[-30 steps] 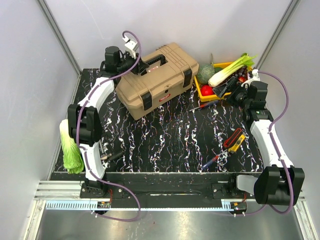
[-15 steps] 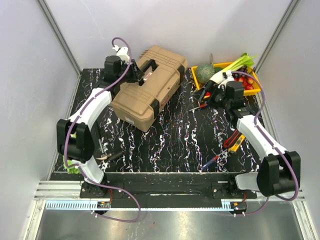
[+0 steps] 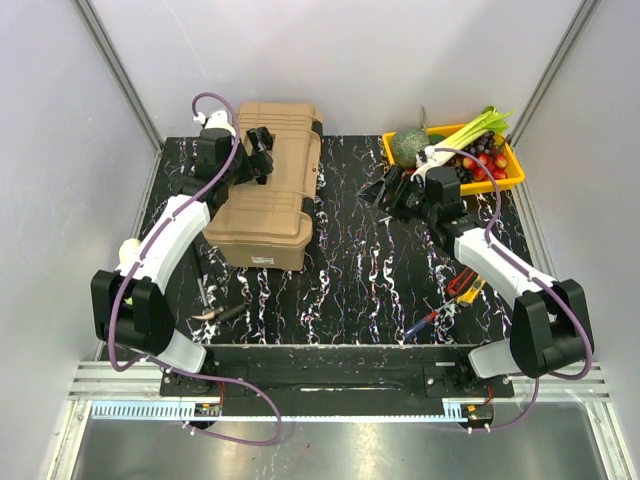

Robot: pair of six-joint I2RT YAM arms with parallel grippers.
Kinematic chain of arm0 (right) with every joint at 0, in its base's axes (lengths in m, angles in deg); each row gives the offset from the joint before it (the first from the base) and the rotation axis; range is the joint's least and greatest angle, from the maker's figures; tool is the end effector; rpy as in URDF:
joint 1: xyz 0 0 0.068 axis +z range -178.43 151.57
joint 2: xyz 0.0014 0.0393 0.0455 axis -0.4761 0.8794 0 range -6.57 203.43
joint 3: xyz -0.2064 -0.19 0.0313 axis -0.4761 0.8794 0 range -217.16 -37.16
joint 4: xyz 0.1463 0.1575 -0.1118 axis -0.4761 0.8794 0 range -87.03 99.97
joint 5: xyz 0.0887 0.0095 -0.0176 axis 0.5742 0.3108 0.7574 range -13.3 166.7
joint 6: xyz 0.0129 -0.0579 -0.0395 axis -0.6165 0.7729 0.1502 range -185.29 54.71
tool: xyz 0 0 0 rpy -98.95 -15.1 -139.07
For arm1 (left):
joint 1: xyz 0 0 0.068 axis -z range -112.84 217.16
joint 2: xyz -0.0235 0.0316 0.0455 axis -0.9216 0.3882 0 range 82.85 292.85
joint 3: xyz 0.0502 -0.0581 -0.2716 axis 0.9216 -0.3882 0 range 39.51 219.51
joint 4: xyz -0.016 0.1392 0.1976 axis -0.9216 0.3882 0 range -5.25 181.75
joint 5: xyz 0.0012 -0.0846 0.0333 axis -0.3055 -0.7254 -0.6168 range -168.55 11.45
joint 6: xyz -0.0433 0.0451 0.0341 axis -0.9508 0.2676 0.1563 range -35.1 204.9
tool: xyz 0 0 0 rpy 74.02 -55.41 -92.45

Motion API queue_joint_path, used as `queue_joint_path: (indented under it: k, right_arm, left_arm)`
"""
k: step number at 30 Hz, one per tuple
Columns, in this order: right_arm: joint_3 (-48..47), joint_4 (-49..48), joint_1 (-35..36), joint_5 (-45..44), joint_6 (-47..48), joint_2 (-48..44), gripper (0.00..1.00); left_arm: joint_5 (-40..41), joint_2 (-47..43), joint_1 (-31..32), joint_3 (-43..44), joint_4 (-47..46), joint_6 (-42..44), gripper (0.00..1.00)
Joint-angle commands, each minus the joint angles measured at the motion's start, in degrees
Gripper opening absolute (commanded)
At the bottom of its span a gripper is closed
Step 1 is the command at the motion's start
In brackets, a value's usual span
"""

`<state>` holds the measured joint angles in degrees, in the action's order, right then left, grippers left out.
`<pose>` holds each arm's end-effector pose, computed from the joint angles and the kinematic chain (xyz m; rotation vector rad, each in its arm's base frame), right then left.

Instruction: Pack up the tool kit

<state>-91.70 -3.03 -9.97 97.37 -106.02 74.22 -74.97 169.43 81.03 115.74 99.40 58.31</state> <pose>0.3015 0.1226 0.2937 0.1389 2.0379 1.0188 0.3457 -0.0816 0.3493 -0.2645 2.0104 -0.3872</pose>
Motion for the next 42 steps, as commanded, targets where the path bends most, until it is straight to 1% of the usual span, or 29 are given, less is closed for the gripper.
queue_joint_path:
  k: [1,3,6,7,8,10,13,16,19,20,22,26,30,32,36,38,39,42]
  right_arm:
    - [0.8,-5.8,1.8,1.1,-3.1,0.3,0.99]
    - [1.1,-7.0,2.0,2.1,-4.6,0.8,0.99]
    - [1.5,-10.6,2.1,4.3,-7.5,2.0,0.99]
    - [1.8,-12.4,2.2,5.5,-9.3,2.6,0.99]
    - [2.2,-14.6,2.2,6.6,-11.0,3.3,0.99]
    - [3.8,-20.8,2.4,7.2,-15.9,4.8,0.99]
    - [6.2,-34.5,2.6,8.0,-25.7,9.5,0.99]
    - [7.1,-45.4,4.1,7.8,-34.0,14.7,1.00]
    - [7.3,-54.3,6.5,6.6,-40.0,19.7,0.99]
    - [7.3,-56.5,7.4,6.1,-41.5,21.1,0.99]
    - [6.7,-59.9,9.0,5.1,-43.9,23.7,0.99]
    - [5.0,-63.1,11.1,4.6,-46.6,27.0,1.00]
    - [2.4,-60.5,12.1,5.4,-44.9,28.5,0.99]
    - [0.5,-58.6,12.1,6.4,-44.4,29.9,0.98]
    - [-5.1,-58.8,12.1,9.2,-45.2,34.0,0.94]
    - [-7.8,-58.6,12.1,10.7,-45.6,35.7,0.91]
    - [-9.3,-58.1,12.1,11.4,-45.4,36.4,0.88]
    - [-14.4,-52.9,12.1,13.4,-42.8,37.9,0.85]
  left_arm:
    - [0.6,-2.8,-0.2,3.6,1.3,4.5,0.99]
    - [1.2,-4.1,-0.6,4.5,1.9,6.3,0.99]
    - [0.3,-7.4,-2.1,4.4,1.2,6.6,0.99]
    - [3.1,-8.4,-2.4,3.8,1.6,6.0,0.99]
    - [4.1,-9.5,-2.8,3.3,1.7,5.3,0.99]
    - [0.3,-11.5,-4.4,2.2,1.8,5.4,0.99]
    - [0.6,-13.4,-5.8,0.9,5.5,4.6,0.99]
    - [0.2,-14.0,-7.4,0.5,12.6,3.3,0.99]
    - [-2.9,-17.0,-9.1,-5.5,13.5,2.4,0.99]
    - [-4.9,-18.0,-9.8,-7.5,12.9,1.7,0.99]
    - [-5.6,-20.0,-11.1,-11.6,12.9,0.3,0.99]
    - [-6.6,-23.8,-12.5,-18.0,13.7,-1.6,0.99]
    - [-7.3,-25.7,-12.5,-23.9,12.4,-4.1,0.99]
    - [-10.3,-25.2,-12.6,-25.9,10.8,-5.5,0.99]
    - [-19.1,-22.5,-12.6,-28.8,5.7,-8.4,0.99]
    - [-23.2,-21.3,-12.5,-29.7,2.7,-10.1,0.98]
    - [-24.9,-20.5,-12.5,-30.3,1.3,-10.8,0.97]
    - [-27.6,-18.8,-12.5,-30.2,-2.0,-11.8,0.95]
